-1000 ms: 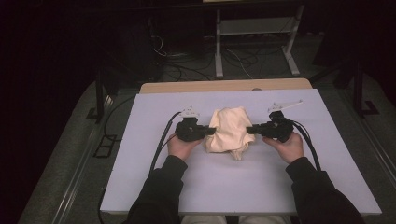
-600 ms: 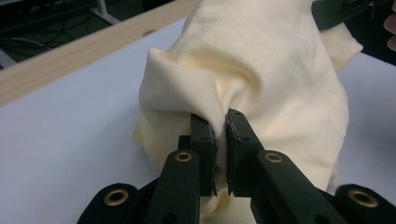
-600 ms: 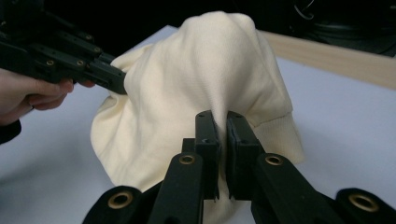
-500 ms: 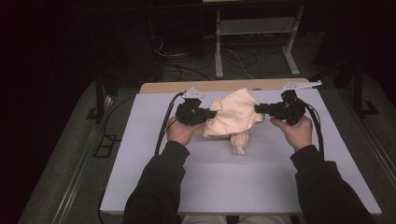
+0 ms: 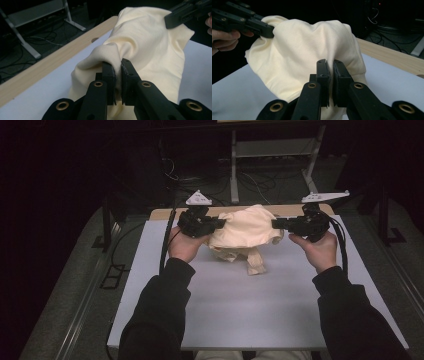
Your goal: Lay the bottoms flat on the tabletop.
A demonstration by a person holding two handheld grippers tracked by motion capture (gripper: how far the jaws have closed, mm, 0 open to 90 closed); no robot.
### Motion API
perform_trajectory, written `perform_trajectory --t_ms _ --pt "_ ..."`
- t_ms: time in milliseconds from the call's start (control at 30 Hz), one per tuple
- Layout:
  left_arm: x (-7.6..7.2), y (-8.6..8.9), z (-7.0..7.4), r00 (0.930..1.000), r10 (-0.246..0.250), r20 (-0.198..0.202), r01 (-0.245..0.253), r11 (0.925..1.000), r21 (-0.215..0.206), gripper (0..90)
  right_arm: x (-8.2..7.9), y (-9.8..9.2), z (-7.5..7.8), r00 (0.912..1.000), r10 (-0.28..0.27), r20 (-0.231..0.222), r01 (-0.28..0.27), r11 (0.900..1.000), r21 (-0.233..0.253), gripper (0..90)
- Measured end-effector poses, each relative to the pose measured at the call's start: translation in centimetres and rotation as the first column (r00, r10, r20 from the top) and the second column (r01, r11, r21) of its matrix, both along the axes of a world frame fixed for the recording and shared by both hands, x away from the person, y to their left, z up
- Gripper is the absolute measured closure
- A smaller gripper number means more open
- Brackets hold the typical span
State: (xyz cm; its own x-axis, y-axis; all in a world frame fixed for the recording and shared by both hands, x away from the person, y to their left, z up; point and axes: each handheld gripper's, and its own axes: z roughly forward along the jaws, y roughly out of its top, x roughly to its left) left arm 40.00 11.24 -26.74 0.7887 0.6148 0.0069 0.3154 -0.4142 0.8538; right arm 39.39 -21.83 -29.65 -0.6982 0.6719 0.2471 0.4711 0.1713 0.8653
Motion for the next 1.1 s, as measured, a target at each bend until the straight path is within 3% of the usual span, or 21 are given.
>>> perform_trajectory --t_ms 133,200,233,300,433,467,533,600,700,800,933,1100 --pt "-0.4 0.3 0.4 1.0 -0.007 -0.001 0.007 0.9998 -0.019 82.1 -0.2 0.4 0.5 0.9998 0.02 0.001 -0.02 1.0 -0.003 83.7" --pt "-0.6 0.4 -1.1 0.9996 -0.013 -0.027 0.012 0.9997 -0.02 82.0 -0.5 0.6 -0.3 0.9994 0.034 -0.008 -0.034 0.998 -0.046 83.7" --pt "-0.6 0.4 -1.1 0.9996 -0.013 -0.027 0.012 0.9997 -0.02 82.0 -0.5 0.6 -0.3 0.9994 0.034 -0.008 -0.034 0.998 -0.046 83.7" --pt "-0.5 0.2 -3.1 0.9975 -0.019 -0.068 0.018 0.9996 -0.022 82.0 -0.7 0.6 -1.3 0.9991 0.04 -0.011 -0.041 0.995 -0.088 83.6" --pt "-0.1 -0.8 -6.6 0.9897 -0.028 -0.14 0.022 0.9989 -0.041 82.0 -0.9 -0.2 -4.9 0.9958 0.029 -0.087 -0.039 0.993 -0.108 83.6" --pt "-0.1 -0.8 -6.6 0.9897 -0.028 -0.14 0.022 0.9989 -0.041 82.0 -0.9 -0.2 -4.9 0.9958 0.029 -0.087 -0.039 0.993 -0.108 83.6" --pt "0.1 -2.0 -7.3 0.9875 -0.047 -0.15 0.042 0.9983 -0.041 82.0 -1.3 -1.0 -6.7 0.9919 0.024 -0.124 -0.04 0.991 -0.13 83.4" --pt "0.1 -2.4 -7.3 0.9868 -0.056 -0.152 0.051 0.998 -0.037 81.9 -1.6 -1.4 -7.4 0.9911 0.024 -0.131 -0.044 0.987 -0.157 83.3" --pt "0.1 -3.9 -7.2 0.9855 -0.08 -0.15 0.077 0.9967 -0.024 81.9 -1.8 -2.1 -8.0 0.9889 0.018 -0.147 -0.042 0.986 -0.161 83.3" --pt "0.1 -6.1 -7.2 0.9827 -0.107 -0.152 0.106 0.9943 -0.01 81.9 -2.5 -3.6 -9.2 0.9867 -0.004 -0.162 -0.019 0.99 -0.139 83.2" --pt "0.2 -7.4 -7.3 0.9806 -0.118 -0.156 0.12 0.9927 0.003 81.8 -3.0 -4.8 -10.6 0.9837 -0.01 -0.18 -0.01 0.994 -0.109 83.0" --pt "0.3 -9.0 -7.2 0.9794 -0.123 -0.16 0.126 0.992 0.009 81.9 -3.2 -5.8 -10.4 0.9818 -0.039 -0.186 0.026 0.997 -0.076 81.0"
